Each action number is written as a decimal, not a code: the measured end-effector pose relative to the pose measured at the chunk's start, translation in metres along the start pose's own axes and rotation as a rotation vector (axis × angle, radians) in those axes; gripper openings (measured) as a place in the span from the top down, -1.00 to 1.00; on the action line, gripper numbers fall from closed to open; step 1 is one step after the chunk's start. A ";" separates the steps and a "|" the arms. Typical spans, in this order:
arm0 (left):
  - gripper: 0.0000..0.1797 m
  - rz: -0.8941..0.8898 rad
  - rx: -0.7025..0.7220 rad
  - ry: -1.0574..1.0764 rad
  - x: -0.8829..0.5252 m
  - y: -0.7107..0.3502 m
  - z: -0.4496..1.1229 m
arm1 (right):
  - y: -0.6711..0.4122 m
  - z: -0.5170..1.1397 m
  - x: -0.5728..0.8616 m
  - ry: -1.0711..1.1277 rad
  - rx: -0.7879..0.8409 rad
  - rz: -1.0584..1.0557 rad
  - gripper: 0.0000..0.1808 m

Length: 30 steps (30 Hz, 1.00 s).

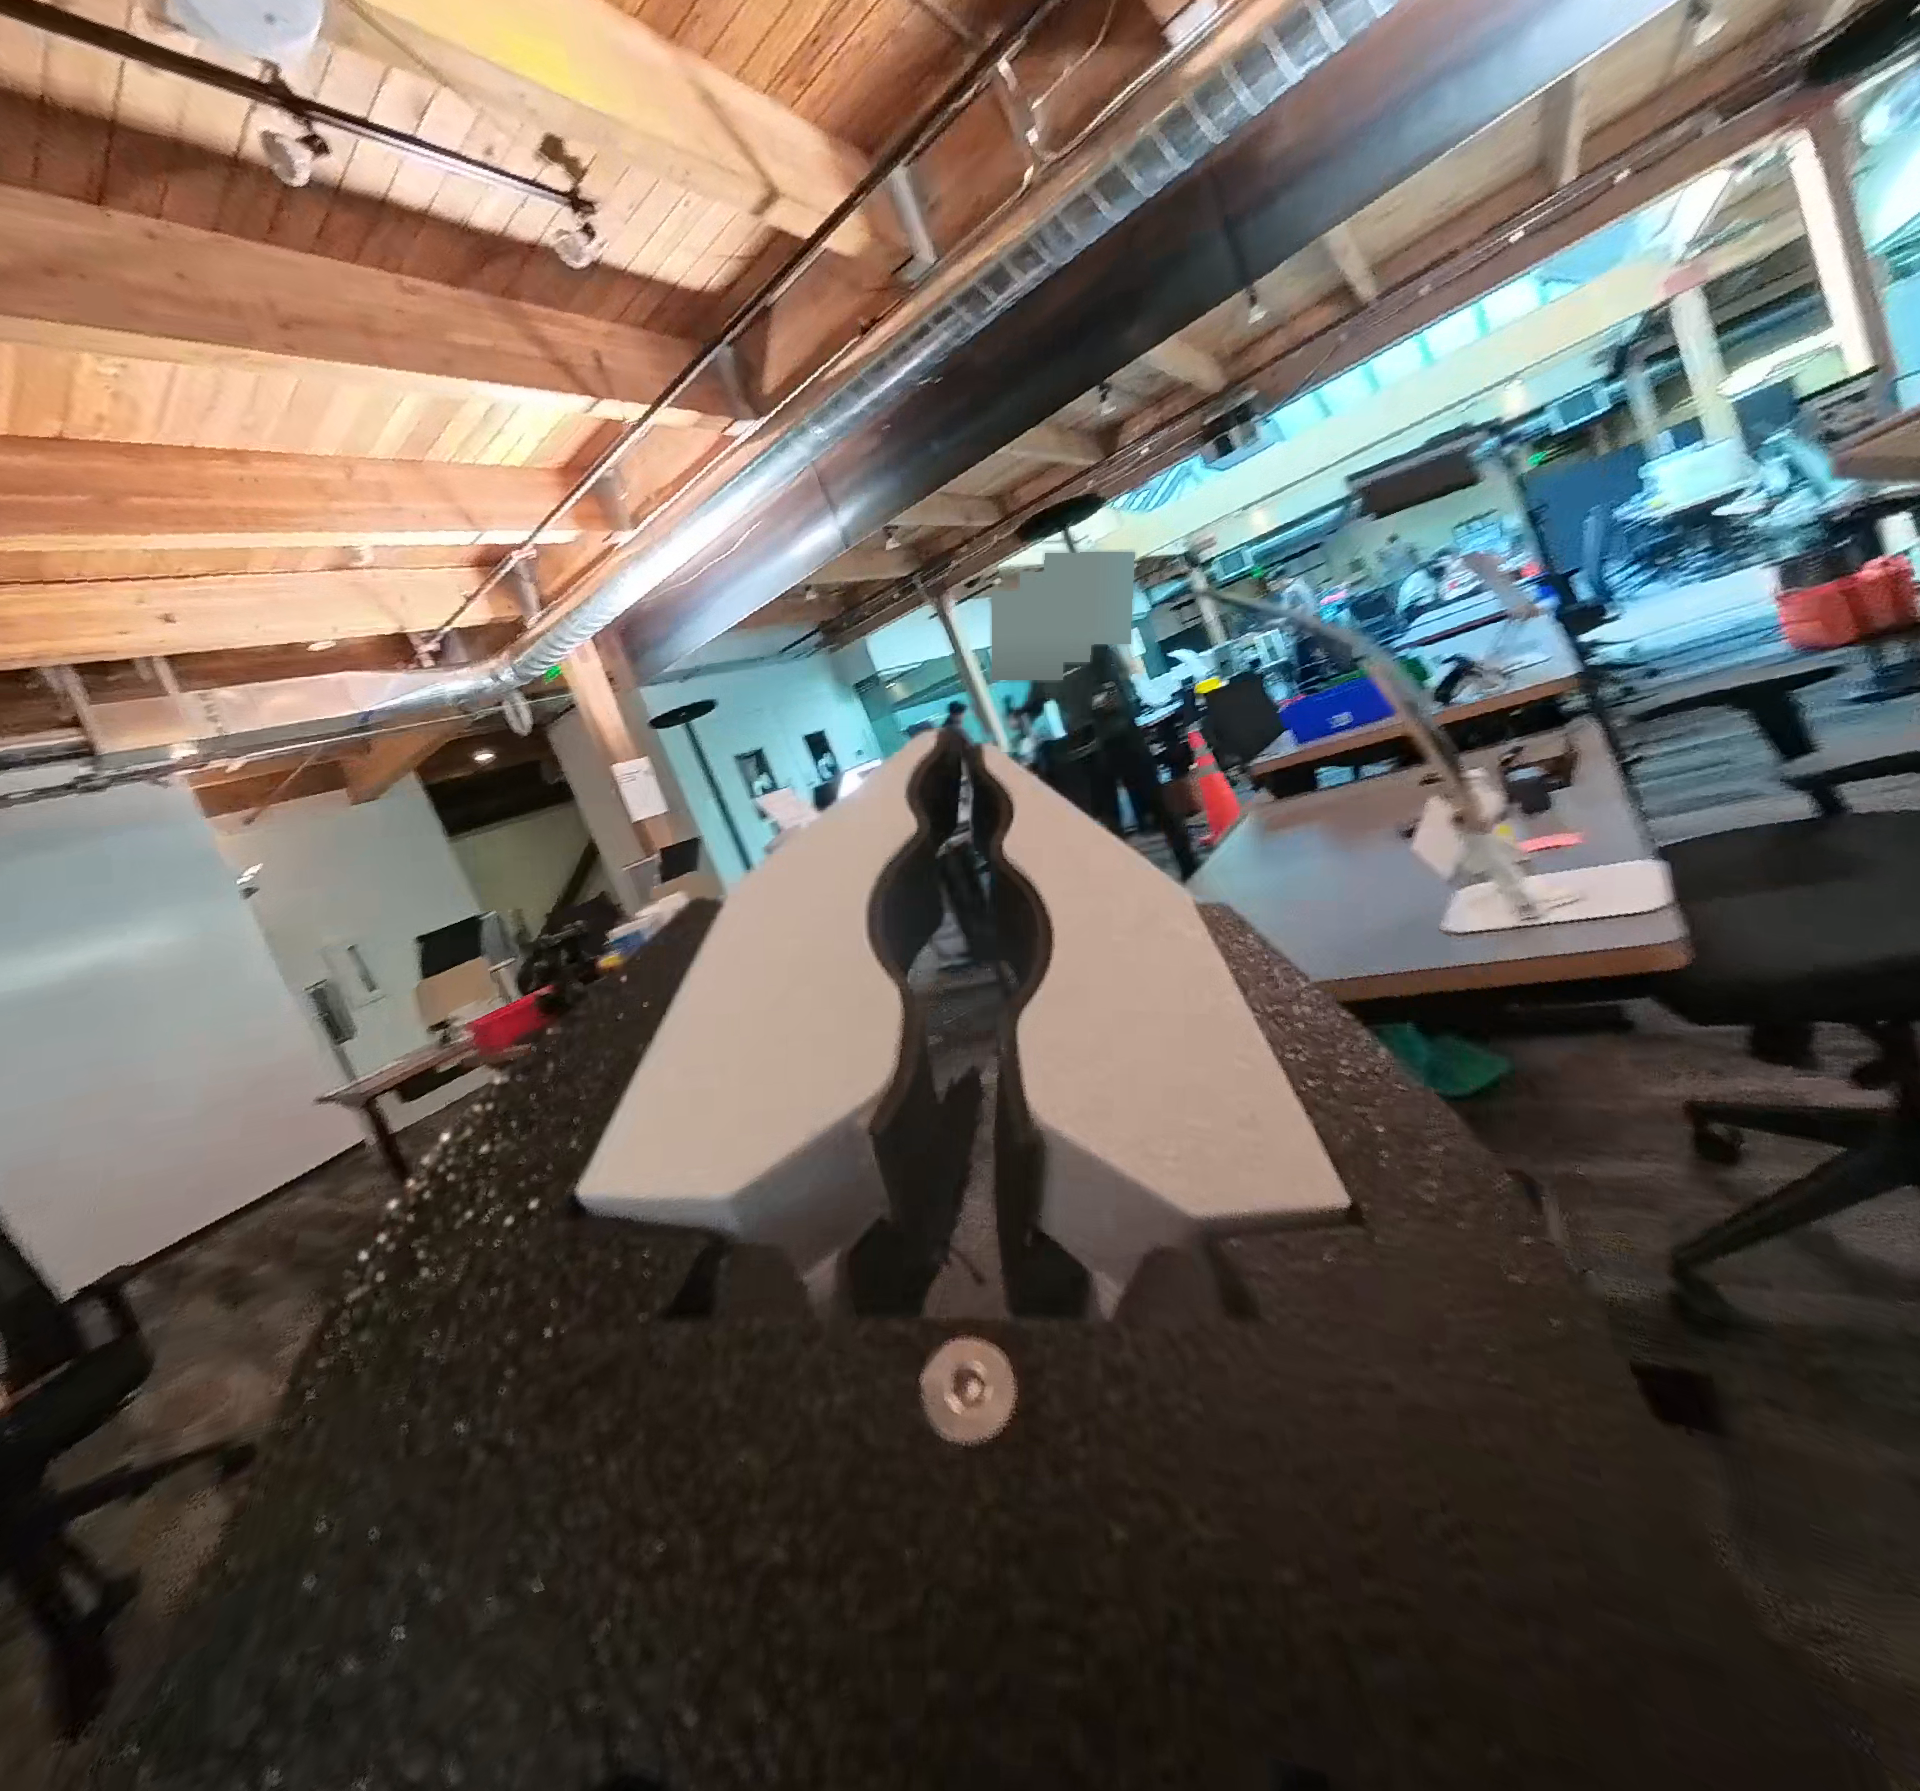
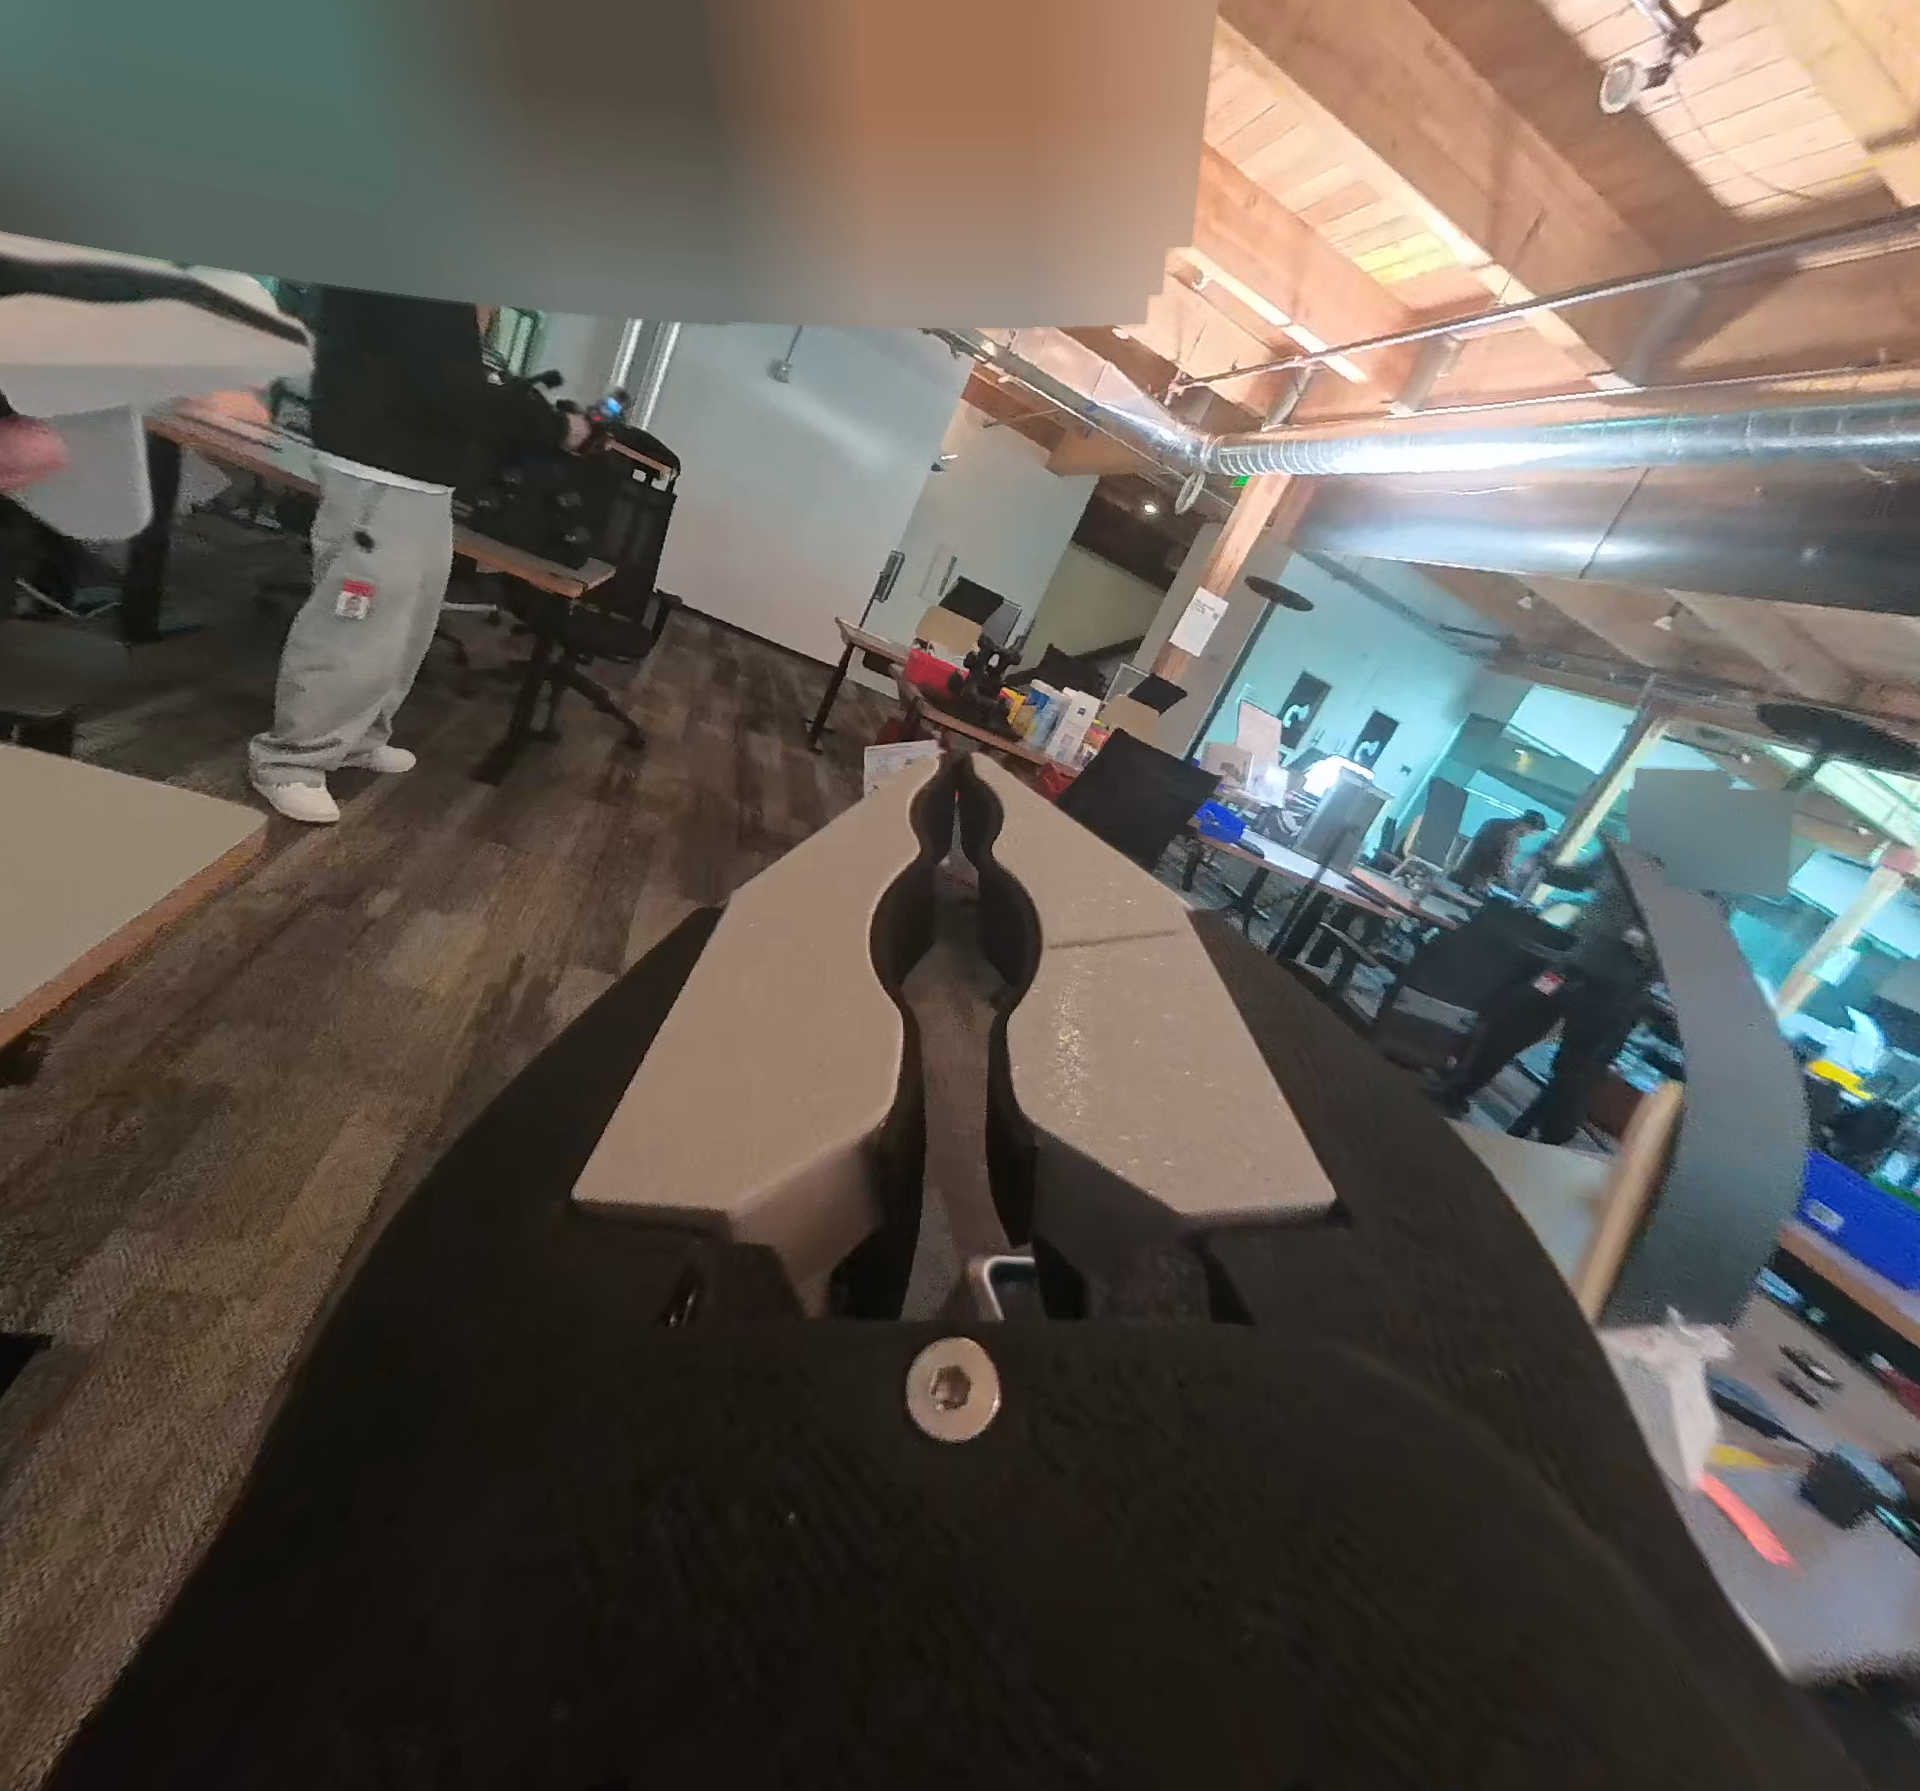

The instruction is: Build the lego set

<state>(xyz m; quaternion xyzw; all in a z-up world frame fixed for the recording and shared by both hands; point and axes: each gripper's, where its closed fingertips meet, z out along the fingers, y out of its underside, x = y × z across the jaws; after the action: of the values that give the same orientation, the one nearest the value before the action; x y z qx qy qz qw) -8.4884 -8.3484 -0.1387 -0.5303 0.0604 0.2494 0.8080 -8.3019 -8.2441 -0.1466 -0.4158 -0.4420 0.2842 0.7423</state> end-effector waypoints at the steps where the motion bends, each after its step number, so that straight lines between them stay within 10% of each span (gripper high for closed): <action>1: 1.00 0.014 -0.014 -0.020 -0.012 0.010 0.005 | 0.006 0.015 0.000 -0.017 0.003 -0.004 1.00; 18: 0.95 -0.137 -0.367 -0.147 -0.244 0.214 0.148 | 0.059 0.413 0.034 -0.165 0.259 0.097 0.98; 30: 0.75 -0.027 -0.267 -0.424 -0.401 0.302 0.277 | 0.160 0.652 0.120 -0.071 0.261 0.048 0.66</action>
<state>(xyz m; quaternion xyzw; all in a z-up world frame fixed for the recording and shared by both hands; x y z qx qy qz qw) -9.0243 -8.1442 -0.1244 -0.5689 -0.1511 0.3501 0.7287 -8.8387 -7.8314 -0.0636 -0.3157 -0.4172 0.3714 0.7670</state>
